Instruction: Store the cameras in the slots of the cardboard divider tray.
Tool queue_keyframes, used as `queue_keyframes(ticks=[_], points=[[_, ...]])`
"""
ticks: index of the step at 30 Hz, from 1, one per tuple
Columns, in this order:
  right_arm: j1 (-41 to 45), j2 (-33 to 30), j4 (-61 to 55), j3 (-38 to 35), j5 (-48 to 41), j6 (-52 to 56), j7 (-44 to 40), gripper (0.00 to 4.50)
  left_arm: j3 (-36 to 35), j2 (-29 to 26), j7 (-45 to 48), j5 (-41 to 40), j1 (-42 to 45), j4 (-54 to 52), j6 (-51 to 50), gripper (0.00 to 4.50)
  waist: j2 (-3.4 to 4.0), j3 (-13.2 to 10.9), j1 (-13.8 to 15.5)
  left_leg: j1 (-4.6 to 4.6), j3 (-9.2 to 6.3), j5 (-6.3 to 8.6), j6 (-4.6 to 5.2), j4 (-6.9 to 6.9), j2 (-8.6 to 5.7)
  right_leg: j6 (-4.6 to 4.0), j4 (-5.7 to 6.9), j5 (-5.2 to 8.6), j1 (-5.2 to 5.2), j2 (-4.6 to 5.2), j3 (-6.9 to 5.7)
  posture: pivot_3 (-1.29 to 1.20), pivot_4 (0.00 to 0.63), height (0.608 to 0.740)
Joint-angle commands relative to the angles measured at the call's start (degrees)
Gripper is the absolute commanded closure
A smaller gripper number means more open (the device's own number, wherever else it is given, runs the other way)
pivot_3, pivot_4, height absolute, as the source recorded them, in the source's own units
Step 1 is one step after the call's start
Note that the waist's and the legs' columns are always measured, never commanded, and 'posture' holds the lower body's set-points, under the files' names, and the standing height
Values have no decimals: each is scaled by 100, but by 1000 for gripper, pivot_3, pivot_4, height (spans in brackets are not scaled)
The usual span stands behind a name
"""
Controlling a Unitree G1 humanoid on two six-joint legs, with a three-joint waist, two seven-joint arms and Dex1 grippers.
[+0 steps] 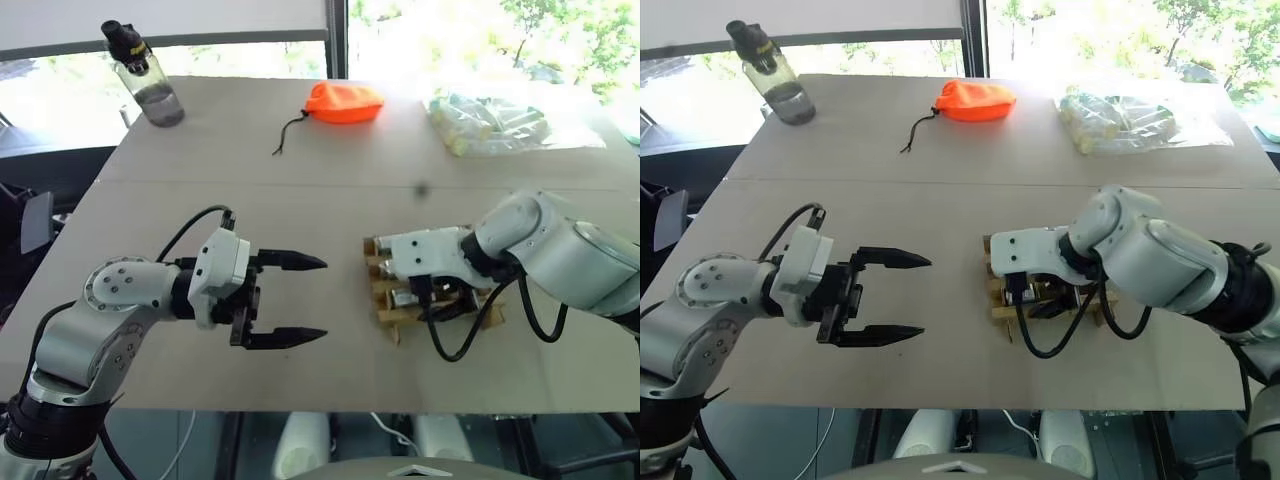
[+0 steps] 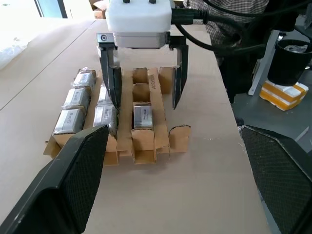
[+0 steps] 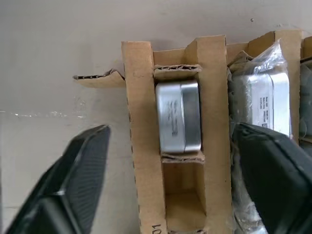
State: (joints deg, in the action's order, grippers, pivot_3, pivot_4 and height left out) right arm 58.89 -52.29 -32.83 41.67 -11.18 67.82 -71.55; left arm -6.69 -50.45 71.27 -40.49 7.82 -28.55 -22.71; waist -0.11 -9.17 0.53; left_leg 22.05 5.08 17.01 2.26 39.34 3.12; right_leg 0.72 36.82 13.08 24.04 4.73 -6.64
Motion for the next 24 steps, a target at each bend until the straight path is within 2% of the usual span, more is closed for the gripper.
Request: queue_keyframes(ticks=[1,4,11,13,16,20,24], points=[[-28,-603,-20,-1079,-392,13,-180,670,-51,4,66,-45,101,5,77,0,-2,-1,23,2,-2,0,0,0,-1,0,-1,0,0,2,-2,0,150,726],[-449,-777,350,-1944,-524,-25,156,670,-51,33,73,-109,181,24,48,0,-9,2,18,3,-5,1,1,-1,-2,0,-5,0,-2,3,-6,0,150,726],[-1989,-1290,1347,-3334,-309,-558,1031,670,-38,70,113,-123,261,83,52,0,-14,1,26,4,1,0,1,-1,-4,1,-3,0,-2,6,-4,0,150,726],[-2235,-964,1659,-3868,-301,-82,1620,670,-7,76,164,-115,328,139,66,0,-17,0,15,2,3,0,1,-1,-3,1,-2,0,-1,4,-1,0,150,726],[-2439,-487,1615,-4256,-232,571,2363,670,8,79,226,-91,379,182,84,0,-17,0,-4,-6,17,-1,0,-3,-3,1,0,0,-1,-5,11,0,150,726],[-2792,718,1017,-5028,-44,1801,3467,670,-38,76,248,-84,330,148,94,0,-20,3,12,-7,13,-3,-5,-3,2,0,3,0,-1,-15,12,0,150,726],[-3153,1909,332,-5754,341,2119,4471,670,-94,72,218,-91,263,107,83,0,-16,0,29,2,4,-4,-6,-6,4,0,2,0,2,-10,5,0,150,726]])
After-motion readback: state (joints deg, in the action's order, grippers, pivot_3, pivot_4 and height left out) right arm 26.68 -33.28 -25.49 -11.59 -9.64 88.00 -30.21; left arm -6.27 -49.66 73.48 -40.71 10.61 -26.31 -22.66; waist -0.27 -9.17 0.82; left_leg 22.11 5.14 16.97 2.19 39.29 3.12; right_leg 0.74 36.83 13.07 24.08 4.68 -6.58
